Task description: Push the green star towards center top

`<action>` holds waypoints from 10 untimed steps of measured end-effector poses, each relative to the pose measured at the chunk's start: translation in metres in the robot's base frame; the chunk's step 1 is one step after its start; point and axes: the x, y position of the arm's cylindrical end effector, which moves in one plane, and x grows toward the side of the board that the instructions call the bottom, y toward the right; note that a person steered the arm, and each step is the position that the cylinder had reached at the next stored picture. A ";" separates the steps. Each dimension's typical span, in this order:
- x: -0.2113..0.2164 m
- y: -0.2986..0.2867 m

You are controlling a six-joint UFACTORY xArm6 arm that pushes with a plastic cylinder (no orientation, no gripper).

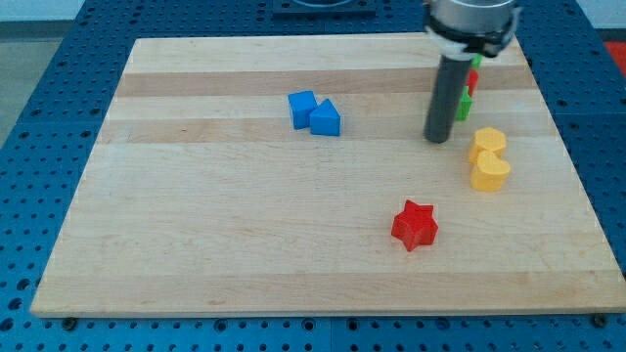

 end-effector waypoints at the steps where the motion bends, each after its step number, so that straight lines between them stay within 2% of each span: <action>1: -0.008 0.029; 2: -0.008 0.068; 3: -0.018 0.069; 4: -0.041 0.017; 5: -0.062 -0.063; 6: -0.077 -0.108; 7: -0.077 -0.092; 8: -0.091 -0.107; 9: -0.111 -0.153; 10: -0.109 -0.152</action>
